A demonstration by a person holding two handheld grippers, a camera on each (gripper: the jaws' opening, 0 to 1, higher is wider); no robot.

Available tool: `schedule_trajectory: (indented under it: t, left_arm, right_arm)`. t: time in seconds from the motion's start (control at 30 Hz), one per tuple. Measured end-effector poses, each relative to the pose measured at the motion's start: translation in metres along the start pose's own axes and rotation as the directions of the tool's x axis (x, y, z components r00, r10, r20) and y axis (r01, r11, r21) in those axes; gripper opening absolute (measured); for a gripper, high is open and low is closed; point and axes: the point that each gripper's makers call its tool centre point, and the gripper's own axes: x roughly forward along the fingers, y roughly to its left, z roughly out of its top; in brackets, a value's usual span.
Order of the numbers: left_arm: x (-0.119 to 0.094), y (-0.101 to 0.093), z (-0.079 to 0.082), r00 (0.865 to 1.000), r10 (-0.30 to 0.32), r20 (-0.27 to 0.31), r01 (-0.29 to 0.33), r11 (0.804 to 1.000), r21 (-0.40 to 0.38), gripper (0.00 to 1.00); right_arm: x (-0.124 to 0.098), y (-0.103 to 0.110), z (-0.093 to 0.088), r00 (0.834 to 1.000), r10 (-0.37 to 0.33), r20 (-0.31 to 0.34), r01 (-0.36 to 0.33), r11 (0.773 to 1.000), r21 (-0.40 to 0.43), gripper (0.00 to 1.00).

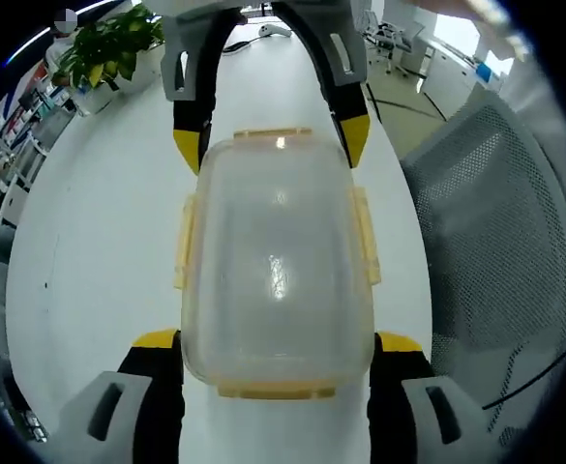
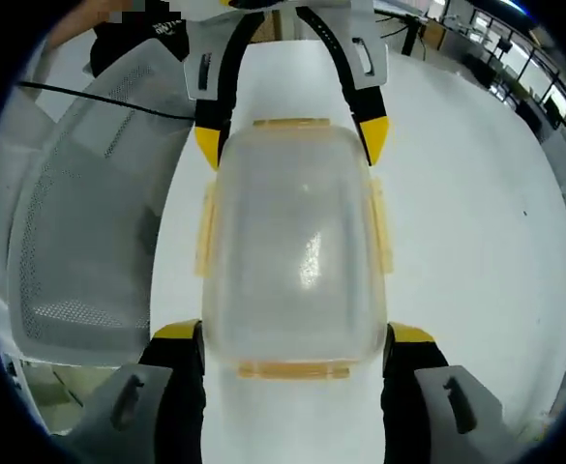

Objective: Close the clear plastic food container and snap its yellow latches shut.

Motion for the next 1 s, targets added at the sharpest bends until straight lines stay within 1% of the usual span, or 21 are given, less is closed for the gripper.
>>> schedule_trajectory:
  t: [0.23,0.5,0.63,0.73,0.9,1.0]
  left_arm:
    - [-0.001,0.001,-0.002,1.0,0.002,0.01,-0.002,1.0,0.014,0.74]
    - [-0.001,0.006,-0.003,1.0,-0.004,0.019,0.004,1.0,0.029,0.74]
    - [-0.001,0.013,-0.004,1.0,-0.005,0.017,0.005,0.999,0.037,0.74]
    - [-0.002,0.021,-0.005,1.0,-0.001,0.017,0.0,0.999,0.047,0.74]
    - [-0.002,0.034,-0.006,0.999,0.001,0.034,-0.003,0.999,0.047,0.74]
    - [-0.002,0.042,-0.007,1.0,0.002,0.028,-0.003,0.999,0.051,0.73]
  right_arm:
    - [0.0,0.001,0.001,1.0,-0.003,-0.011,0.003,1.0,0.006,0.71]
    - [0.0,-0.003,0.003,1.0,-0.006,-0.002,0.006,1.0,0.024,0.72]
    - [0.001,-0.01,0.004,1.0,-0.008,-0.001,0.008,1.0,0.029,0.72]
    - [0.001,-0.017,0.005,1.0,-0.01,0.001,0.01,0.999,0.032,0.72]
    - [0.001,-0.029,0.007,1.0,-0.011,0.005,0.011,0.999,0.036,0.72]
    - [0.001,-0.037,0.009,1.0,-0.012,0.012,0.012,0.999,0.04,0.72]
